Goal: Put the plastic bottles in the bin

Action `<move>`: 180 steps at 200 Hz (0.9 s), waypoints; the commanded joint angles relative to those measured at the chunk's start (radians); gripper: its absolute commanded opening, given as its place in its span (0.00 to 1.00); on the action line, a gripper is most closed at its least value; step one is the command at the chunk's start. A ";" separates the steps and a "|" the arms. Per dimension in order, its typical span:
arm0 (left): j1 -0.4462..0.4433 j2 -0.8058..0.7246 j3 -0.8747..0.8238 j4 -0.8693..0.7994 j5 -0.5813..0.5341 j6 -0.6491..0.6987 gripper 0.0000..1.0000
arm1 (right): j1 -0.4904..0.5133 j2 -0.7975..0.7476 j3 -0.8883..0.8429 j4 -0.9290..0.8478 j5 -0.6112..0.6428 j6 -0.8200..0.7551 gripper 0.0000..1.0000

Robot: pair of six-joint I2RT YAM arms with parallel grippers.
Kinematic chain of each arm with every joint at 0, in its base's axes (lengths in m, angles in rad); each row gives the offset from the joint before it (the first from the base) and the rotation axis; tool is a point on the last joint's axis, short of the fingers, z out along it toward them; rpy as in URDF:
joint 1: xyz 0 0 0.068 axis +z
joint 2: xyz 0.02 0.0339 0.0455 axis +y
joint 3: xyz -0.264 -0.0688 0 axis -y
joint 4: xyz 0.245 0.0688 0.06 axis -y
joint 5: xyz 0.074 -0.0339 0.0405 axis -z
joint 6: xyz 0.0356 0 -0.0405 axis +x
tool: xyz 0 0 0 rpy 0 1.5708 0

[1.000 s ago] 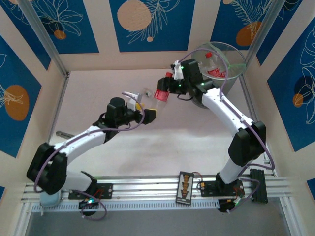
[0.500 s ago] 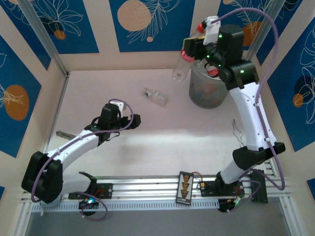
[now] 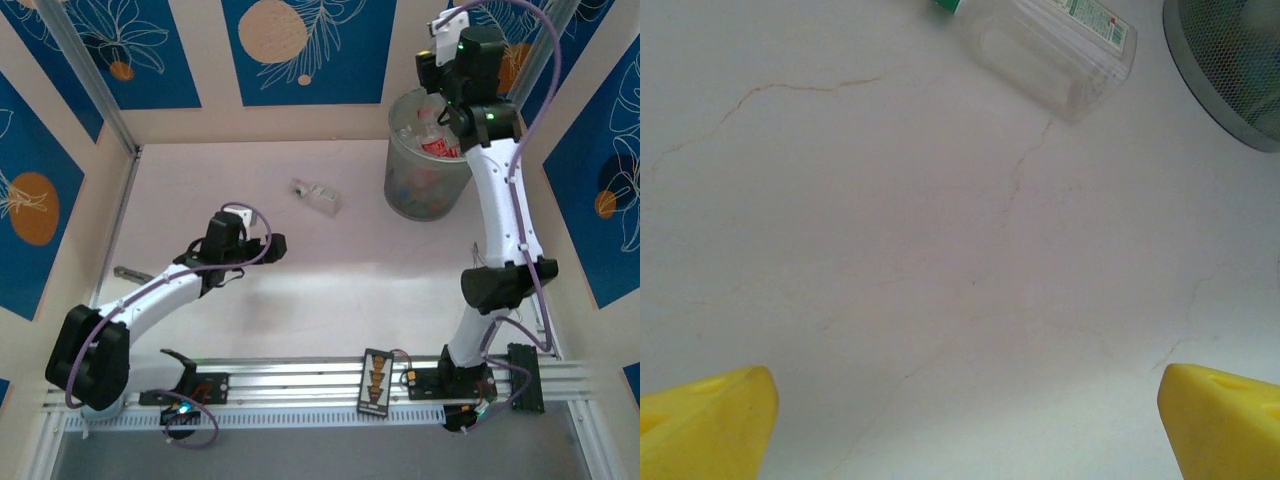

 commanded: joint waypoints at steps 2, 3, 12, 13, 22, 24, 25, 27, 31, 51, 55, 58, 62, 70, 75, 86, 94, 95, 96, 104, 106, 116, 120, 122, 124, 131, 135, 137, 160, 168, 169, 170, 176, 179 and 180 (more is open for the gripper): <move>0.009 -0.048 -0.014 -0.013 -0.013 -0.017 0.97 | 0.009 0.061 0.079 -0.044 0.006 -0.129 0.48; 0.008 -0.048 -0.015 -0.013 -0.014 -0.016 0.97 | 0.009 0.064 0.084 -0.051 0.005 -0.131 0.48; 0.008 -0.055 -0.018 -0.017 -0.018 -0.016 0.97 | 0.012 0.092 0.118 -0.107 -0.005 -0.141 0.49; 0.009 -0.054 -0.018 -0.018 -0.019 -0.016 0.97 | 0.013 0.096 0.121 -0.112 -0.005 -0.144 0.49; 0.007 -0.059 -0.019 -0.022 -0.021 -0.015 0.97 | 0.018 0.119 0.138 -0.153 -0.008 -0.163 0.49; 0.008 -0.060 -0.020 -0.023 -0.022 -0.015 0.97 | 0.019 0.122 0.141 -0.160 -0.008 -0.169 0.48; 0.008 -0.060 -0.021 -0.023 -0.023 -0.014 0.97 | 0.020 0.124 0.141 -0.164 -0.008 -0.170 0.48; 0.008 -0.061 -0.021 -0.024 -0.024 -0.015 0.97 | 0.021 0.127 0.143 -0.172 -0.009 -0.174 0.48; 0.008 -0.061 -0.020 -0.025 -0.025 -0.014 0.97 | 0.023 0.135 0.147 -0.185 -0.011 -0.182 0.49; 0.010 -0.058 -0.021 -0.027 -0.027 -0.014 0.97 | 0.027 0.165 0.161 -0.239 -0.014 -0.205 0.48; 0.011 -0.057 -0.021 -0.025 -0.028 -0.014 0.97 | 0.026 0.172 0.164 -0.250 -0.015 -0.208 0.48; 0.009 -0.055 -0.021 -0.024 -0.028 -0.014 0.97 | 0.027 0.176 0.167 -0.260 -0.014 -0.211 0.48; 0.010 -0.055 -0.021 -0.024 -0.028 -0.015 0.97 | 0.026 0.184 0.172 -0.271 -0.013 -0.213 0.49; 0.009 -0.053 -0.021 -0.021 -0.028 -0.015 0.97 | 0.027 0.195 0.175 -0.287 -0.006 -0.219 0.49; 0.009 -0.052 -0.021 -0.019 -0.028 -0.016 0.97 | 0.025 0.201 0.175 -0.294 -0.003 -0.220 0.49; 0.009 -0.050 -0.022 -0.015 -0.028 -0.018 0.97 | 0.023 0.211 0.171 -0.311 -0.015 -0.215 0.49; 0.009 -0.049 -0.021 -0.014 -0.029 -0.020 0.97 | 0.019 0.218 0.169 -0.323 -0.025 -0.213 0.49; 0.009 -0.048 -0.021 -0.014 -0.029 -0.020 0.97 | 0.019 0.219 0.168 -0.324 -0.026 -0.213 0.49; 0.009 -0.047 -0.021 -0.014 -0.029 -0.019 0.97 | 0.019 0.219 0.168 -0.326 -0.027 -0.213 0.49; 0.009 -0.045 -0.019 -0.013 -0.029 -0.020 0.97 | 0.015 0.229 0.169 -0.338 -0.030 -0.209 0.49; 0.010 -0.043 -0.019 -0.013 -0.029 -0.020 0.97 | 0.015 0.231 0.168 -0.341 -0.030 -0.206 0.49; 0.009 -0.039 -0.018 -0.011 -0.028 -0.020 0.97 | 0.010 0.243 0.169 -0.356 -0.040 -0.197 0.49; 0.009 -0.037 -0.016 -0.009 -0.028 -0.019 0.97 | 0.007 0.246 0.169 -0.363 -0.046 -0.192 0.49; 0.009 -0.035 -0.016 -0.010 -0.027 -0.019 0.97 | 0.006 0.249 0.169 -0.367 -0.049 -0.190 0.49; 0.010 -0.034 -0.016 -0.009 -0.026 -0.020 0.97 | 0.006 0.251 0.170 -0.370 -0.051 -0.188 0.49; 0.010 -0.031 -0.015 -0.008 -0.025 -0.020 0.97 | 0.000 0.257 0.167 -0.379 -0.066 -0.175 0.49; 0.009 -0.029 -0.013 -0.006 -0.026 -0.020 0.97 | -0.005 0.261 0.167 -0.384 -0.079 -0.168 0.49; 0.009 -0.027 -0.013 -0.005 -0.026 -0.020 0.97 | -0.007 0.263 0.167 -0.387 -0.086 -0.164 0.49; 0.009 -0.031 -0.020 0.016 -0.040 -0.024 0.96 | -0.031 0.289 0.158 -0.408 -0.139 -0.132 0.50; 0.009 -0.035 -0.020 0.017 -0.045 -0.024 0.96 | -0.036 0.298 0.159 -0.418 -0.140 -0.122 0.50; 0.009 -0.036 -0.020 0.018 -0.046 -0.023 0.96 | -0.036 0.299 0.158 -0.419 -0.140 -0.121 0.50; 0.010 -0.036 -0.020 0.017 -0.048 -0.023 0.96 | -0.037 0.300 0.158 -0.421 -0.141 -0.120 0.50; 0.009 -0.041 -0.021 0.015 -0.055 -0.023 0.96 | -0.041 0.306 0.156 -0.428 -0.146 -0.111 0.50; 0.009 -0.042 -0.021 0.015 -0.057 -0.022 0.96 | -0.043 0.308 0.157 -0.432 -0.147 -0.107 0.50; 0.009 -0.042 -0.020 0.014 -0.059 -0.021 0.96 | -0.043 0.309 0.157 -0.432 -0.148 -0.106 0.50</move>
